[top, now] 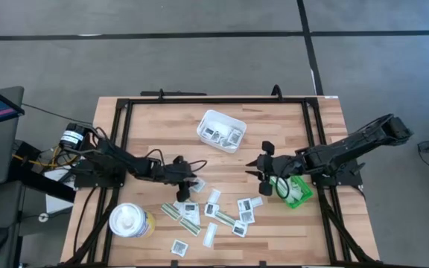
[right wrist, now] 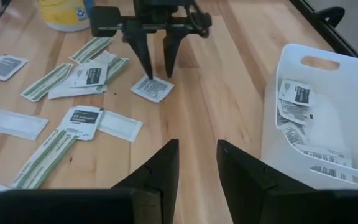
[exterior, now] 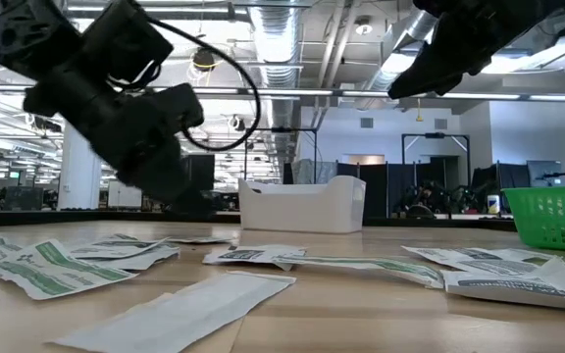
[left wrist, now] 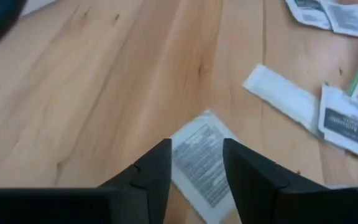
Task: Pick & Place First Aid Supplies
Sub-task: Put the towelette pack into the white bin
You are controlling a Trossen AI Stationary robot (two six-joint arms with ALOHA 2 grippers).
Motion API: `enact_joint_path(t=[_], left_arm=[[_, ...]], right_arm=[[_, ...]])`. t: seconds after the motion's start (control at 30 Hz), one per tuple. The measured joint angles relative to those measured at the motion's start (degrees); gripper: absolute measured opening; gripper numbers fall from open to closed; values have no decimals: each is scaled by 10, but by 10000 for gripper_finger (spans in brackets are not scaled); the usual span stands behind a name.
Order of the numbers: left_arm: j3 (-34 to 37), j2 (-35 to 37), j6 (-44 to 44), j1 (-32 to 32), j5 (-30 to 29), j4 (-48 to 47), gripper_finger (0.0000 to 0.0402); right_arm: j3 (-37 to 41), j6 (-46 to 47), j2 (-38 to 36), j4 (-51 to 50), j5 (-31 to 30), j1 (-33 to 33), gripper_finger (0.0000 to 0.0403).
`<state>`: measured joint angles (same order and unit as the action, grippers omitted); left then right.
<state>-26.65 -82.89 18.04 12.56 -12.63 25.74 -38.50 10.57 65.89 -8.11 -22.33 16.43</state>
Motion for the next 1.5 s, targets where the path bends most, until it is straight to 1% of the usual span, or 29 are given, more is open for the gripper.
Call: enact_joint_path(t=[0.17,0.4,0.5,0.57,0.73,0.8,0.87,1.0,1.07,1.13,1.2,1.33,1.5], left_arm=[[12,0,1,-5,-48,2,157],[13,-4,2,-21,-41,26,151],[13,-28,4,-16,-22,57,149],[13,-53,4,-12,-21,71,149],[10,-105,2,-12,-42,101,147],[10,-112,-3,-12,-47,106,137],[11,-111,-17,-13,-47,108,114],[11,-95,-43,-15,-42,110,44],[14,-86,-44,-18,-51,115,13],[15,-83,-63,-18,-68,135,8],[14,-75,-102,-18,-87,183,9],[9,-65,-167,-30,-91,237,5],[-38,-57,-254,-90,-93,279,6]], right_arm=[[0,0,0,0,0,-1,102],[0,0,0,0,-1,-1,102],[0,0,0,0,-1,-1,102],[0,0,0,0,-1,-1,102],[0,0,0,0,-1,-1,102],[0,0,0,0,-1,-1,102],[0,0,0,0,-1,-1,102],[0,0,0,0,-1,-1,102],[0,0,0,0,-1,-1,102],[0,0,0,0,-1,-1,102],[0,0,0,0,-1,-2,102],[0,0,0,0,-1,-6,102],[0,0,0,2,-1,-17,102]])
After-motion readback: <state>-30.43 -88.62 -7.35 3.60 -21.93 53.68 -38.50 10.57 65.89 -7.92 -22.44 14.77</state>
